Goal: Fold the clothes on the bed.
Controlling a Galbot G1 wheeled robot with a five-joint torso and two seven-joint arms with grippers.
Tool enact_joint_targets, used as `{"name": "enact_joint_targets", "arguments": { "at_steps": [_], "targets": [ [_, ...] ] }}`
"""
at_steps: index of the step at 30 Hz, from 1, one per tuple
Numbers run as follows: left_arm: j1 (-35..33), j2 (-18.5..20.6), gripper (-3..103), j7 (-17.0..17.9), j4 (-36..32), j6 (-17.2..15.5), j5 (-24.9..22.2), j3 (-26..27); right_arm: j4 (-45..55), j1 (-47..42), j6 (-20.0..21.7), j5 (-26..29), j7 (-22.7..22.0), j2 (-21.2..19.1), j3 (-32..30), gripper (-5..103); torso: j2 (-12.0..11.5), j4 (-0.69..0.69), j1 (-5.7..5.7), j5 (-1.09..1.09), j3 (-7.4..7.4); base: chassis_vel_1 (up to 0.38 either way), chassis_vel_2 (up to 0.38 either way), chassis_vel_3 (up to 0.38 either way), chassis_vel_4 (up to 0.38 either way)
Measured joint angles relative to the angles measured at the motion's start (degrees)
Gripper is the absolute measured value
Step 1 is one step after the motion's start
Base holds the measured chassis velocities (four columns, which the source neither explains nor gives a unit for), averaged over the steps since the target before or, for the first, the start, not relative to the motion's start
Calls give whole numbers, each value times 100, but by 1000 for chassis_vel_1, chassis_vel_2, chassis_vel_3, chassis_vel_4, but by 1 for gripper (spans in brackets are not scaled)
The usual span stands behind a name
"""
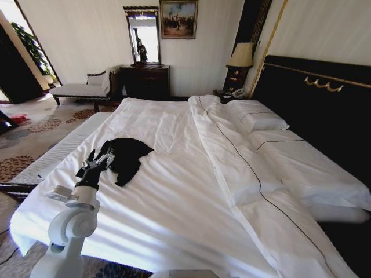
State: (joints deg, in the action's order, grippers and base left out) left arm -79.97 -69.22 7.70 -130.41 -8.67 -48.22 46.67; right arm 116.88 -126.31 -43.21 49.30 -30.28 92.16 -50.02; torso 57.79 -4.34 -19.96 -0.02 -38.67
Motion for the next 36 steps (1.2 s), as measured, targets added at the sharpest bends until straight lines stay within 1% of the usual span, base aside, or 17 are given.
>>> {"name": "enact_joint_targets", "arguments": {
  "at_steps": [2,5,7,9,10,14,16,18,19,22,23,25,28,29,32,34,36],
  "targets": [
    [-4,33,100,3,-8,-1,-24,22,0,23,35,-14,-25,0,-8,-1,0,1,0,0,0,0,0,0,0],
    [0,113,100,15,-15,-5,-95,90,12,112,164,-33,-114,0,-153,15,0,1,0,1,0,0,0,0,0],
    [1,122,100,18,-14,-6,-103,99,8,128,197,-44,-135,0,-191,15,0,1,0,1,0,0,0,0,0],
    [0,127,100,21,-15,-6,-109,106,-14,154,255,-117,-171,0,-278,26,0,2,0,1,0,0,0,0,0],
    [0,127,100,21,-15,-6,-109,106,-14,154,255,-117,-171,0,-278,26,0,2,0,1,0,0,0,0,0],
    [-17,110,100,23,-52,-22,-98,90,25,164,418,-498,-326,-1,-526,48,0,2,0,2,0,0,0,0,0],
    [-18,110,100,25,-64,-25,-95,90,54,164,457,-609,-381,-2,-603,48,0,2,0,3,0,0,0,0,0],
    [-30,116,100,31,-102,-35,-90,97,179,173,538,-980,-452,-2,-932,58,0,2,0,2,0,0,0,0,0],
    [-30,116,100,31,-102,-35,-90,97,179,173,538,-980,-452,-2,-932,58,0,2,0,2,0,0,0,0,0],
    [-92,131,100,39,-178,-47,-74,163,593,189,687,-1211,-401,-2,-1439,74,0,2,0,2,0,0,0,0,0],
    [-92,131,100,39,-178,-47,-74,163,593,189,687,-1211,-401,-2,-1439,74,0,2,0,2,0,0,0,0,0],
    [-156,134,100,44,-239,-54,-51,228,1039,198,872,-965,-187,-2,-1647,85,0,2,0,2,0,0,0,0,0],
    [-302,157,100,55,-352,-75,19,366,1538,448,1294,-701,286,-48,-1779,95,0,0,0,2,-1,0,0,0,0],
    [-302,157,100,55,-352,-75,19,366,1538,448,1294,-701,286,-48,-1779,95,0,0,0,2,-1,0,0,0,0],
    [-532,199,100,114,-514,-158,60,607,1983,1002,1759,-577,1069,-583,-1535,100,0,3,0,2,-1,0,0,0,0],
    [-586,199,100,140,-555,-191,57,681,2093,1169,1885,-498,1226,-751,-1393,100,0,4,0,4,-1,0,0,0,0],
    [-723,200,100,253,-684,-335,16,849,2435,1642,2284,-106,1523,-1223,-897,100,0,8,-1,5,-1,0,0,0,0]
  ]
}}
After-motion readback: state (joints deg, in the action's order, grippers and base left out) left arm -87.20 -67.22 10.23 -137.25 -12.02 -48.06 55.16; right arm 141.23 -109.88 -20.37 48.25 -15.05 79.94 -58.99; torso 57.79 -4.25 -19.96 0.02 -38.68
